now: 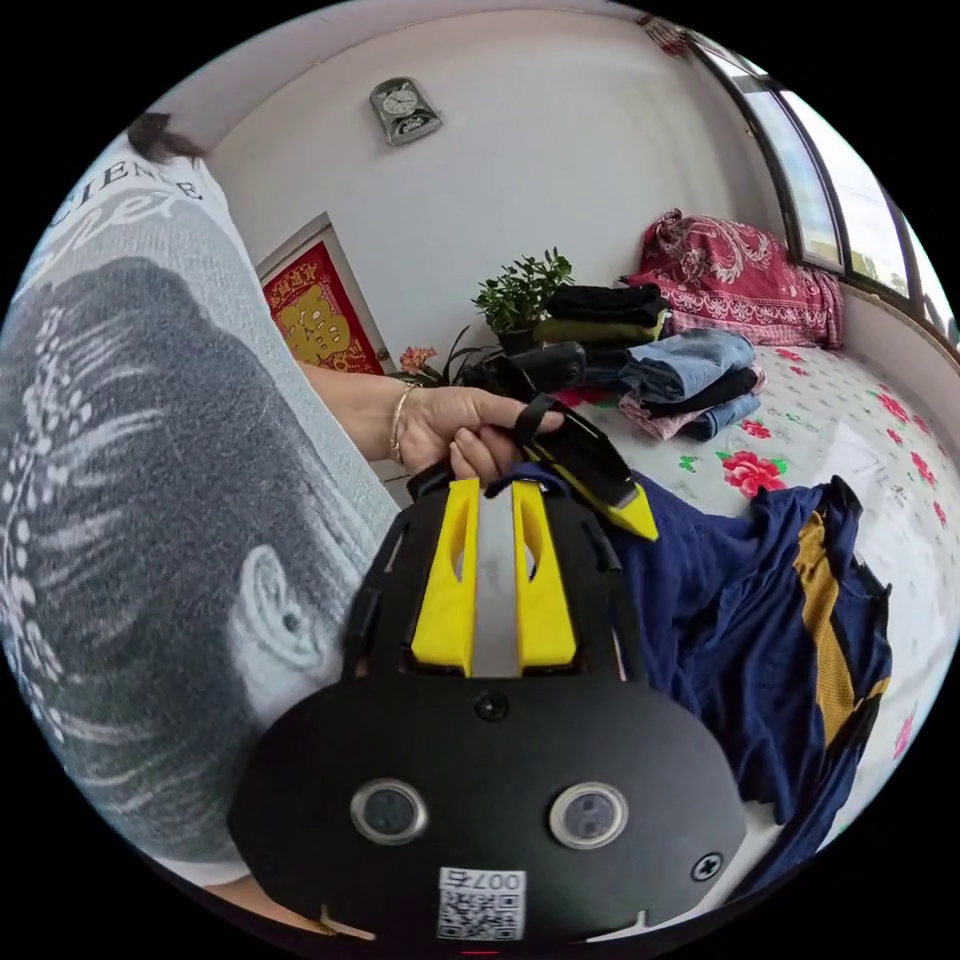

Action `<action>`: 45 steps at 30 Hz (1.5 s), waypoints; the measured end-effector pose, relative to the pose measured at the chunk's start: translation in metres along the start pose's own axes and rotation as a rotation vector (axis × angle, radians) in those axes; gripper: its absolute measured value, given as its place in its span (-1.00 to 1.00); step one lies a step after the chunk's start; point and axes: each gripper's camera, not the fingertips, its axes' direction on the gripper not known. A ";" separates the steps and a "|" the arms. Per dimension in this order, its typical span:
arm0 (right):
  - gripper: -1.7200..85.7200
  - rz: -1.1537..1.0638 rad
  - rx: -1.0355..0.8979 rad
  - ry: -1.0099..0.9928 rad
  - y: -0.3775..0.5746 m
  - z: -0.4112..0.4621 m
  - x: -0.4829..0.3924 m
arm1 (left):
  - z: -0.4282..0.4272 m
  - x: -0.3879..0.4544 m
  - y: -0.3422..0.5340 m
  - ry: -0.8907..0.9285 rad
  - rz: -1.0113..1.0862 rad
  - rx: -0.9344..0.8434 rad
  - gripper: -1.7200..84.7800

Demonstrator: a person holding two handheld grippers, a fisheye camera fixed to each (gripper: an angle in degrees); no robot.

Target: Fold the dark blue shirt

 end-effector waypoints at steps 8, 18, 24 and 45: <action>-0.61 0.485 -0.152 0.368 0.103 -0.023 0.034 | -0.031 0.049 -0.020 0.076 0.062 0.156 -0.98; -0.63 0.546 -0.136 0.347 0.089 0.033 0.045 | -0.006 0.115 -0.038 0.085 0.147 0.193 -0.98; -0.63 0.621 -0.145 0.334 0.085 0.035 0.041 | 0.011 0.133 -0.041 0.047 0.170 0.196 -0.98; -0.94 0.542 -0.346 0.667 0.043 0.104 0.061 | 0.029 0.155 -0.033 -0.070 0.232 0.153 -0.98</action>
